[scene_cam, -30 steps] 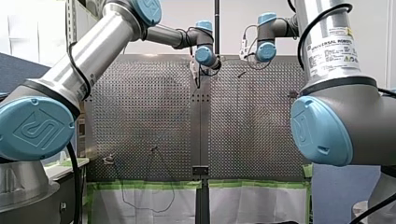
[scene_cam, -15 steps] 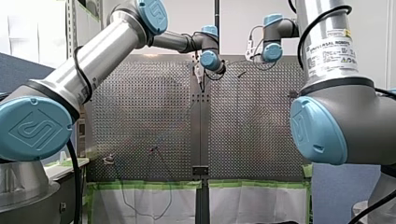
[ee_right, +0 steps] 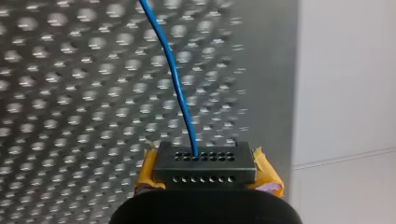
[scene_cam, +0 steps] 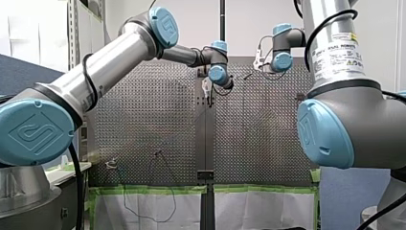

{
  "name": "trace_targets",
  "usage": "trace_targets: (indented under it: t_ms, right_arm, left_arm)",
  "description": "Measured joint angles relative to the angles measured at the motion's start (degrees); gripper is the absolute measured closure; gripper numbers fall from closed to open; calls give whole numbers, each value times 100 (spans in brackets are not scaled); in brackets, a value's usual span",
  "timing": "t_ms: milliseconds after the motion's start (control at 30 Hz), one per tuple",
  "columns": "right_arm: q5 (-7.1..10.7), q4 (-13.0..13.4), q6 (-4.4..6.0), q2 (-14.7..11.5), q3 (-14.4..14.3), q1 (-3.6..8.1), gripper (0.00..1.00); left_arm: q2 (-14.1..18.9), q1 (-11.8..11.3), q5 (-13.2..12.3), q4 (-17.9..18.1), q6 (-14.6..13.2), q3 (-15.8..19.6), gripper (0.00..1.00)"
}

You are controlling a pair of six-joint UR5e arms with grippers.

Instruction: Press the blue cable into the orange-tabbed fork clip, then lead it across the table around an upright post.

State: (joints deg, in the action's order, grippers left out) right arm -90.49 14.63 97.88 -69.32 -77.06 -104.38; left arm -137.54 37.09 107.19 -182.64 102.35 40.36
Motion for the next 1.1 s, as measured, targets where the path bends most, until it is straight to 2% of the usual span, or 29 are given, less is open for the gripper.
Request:
trace_targets:
  t_ms: [233, 400, 433, 467, 500, 567, 600, 633, 667, 700, 767, 800, 867, 900, 967, 1000, 1033, 1100]
  right_arm:
    - [17, 53, 2, 178, -283, -3, 100]
    - [22, 260, 4, 272, -549, -1, 100]
    - [24, 296, 4, 294, -594, -6, 100]
    - [24, 335, 3, 329, -650, -14, 100]
    - [24, 360, 0, 357, -690, -21, 100]
    - [25, 408, -9, 425, -766, -36, 100]
    - [25, 424, -14, 454, -792, -42, 100]
    - [26, 440, -19, 483, -817, -46, 100]
    - [27, 460, -24, 521, -845, -52, 100]
    - [28, 471, -27, 547, -861, -54, 100]
    - [29, 493, -34, 602, -891, -58, 100]
    - [30, 502, -37, 621, -902, -58, 100]
    - [30, 532, -43, 660, -930, -61, 100]
    - [29, 554, -45, 676, -945, -62, 100]
    - [30, 626, -46, 717, -985, -60, 100]
    - [30, 658, -47, 737, -1004, -58, 100]
    - [30, 692, -47, 759, -1024, -56, 100]
    - [31, 774, -48, 819, -1075, -49, 100]
  left_arm:
    - [-112, 14, 21, 183, 44, 144, 98]
    - [-116, 17, 40, 199, 47, 161, 98]
    - [-116, 18, 40, 200, 45, 163, 95]
    - [-116, 18, 41, 200, 44, 165, 84]
    - [-116, 20, 42, 201, 42, 167, 84]
    - [-117, 21, 42, 200, 39, 169, 69]
    - [-118, 22, 43, 197, 35, 169, 69]
    - [-118, 24, 42, 196, 31, 170, 64]
    - [-118, 26, 42, 195, 25, 170, 54]
    - [-117, 26, 43, 194, 15, 171, 54]
    - [-117, 27, 46, 193, -1, 171, 42]
    - [-118, 27, 55, 193, -9, 172, 42]
    - [-118, 28, 85, 189, -23, 172, 28]
    - [-118, 30, 108, 188, -39, 172, 28]
    - [-118, 37, 132, 186, -69, 172, 8]
    - [-118, 40, 142, 185, -89, 172, 8]
    - [-118, 42, 148, 185, -100, 172, 0]
    - [-117, 44, 172, 174, -116, 172, 0]
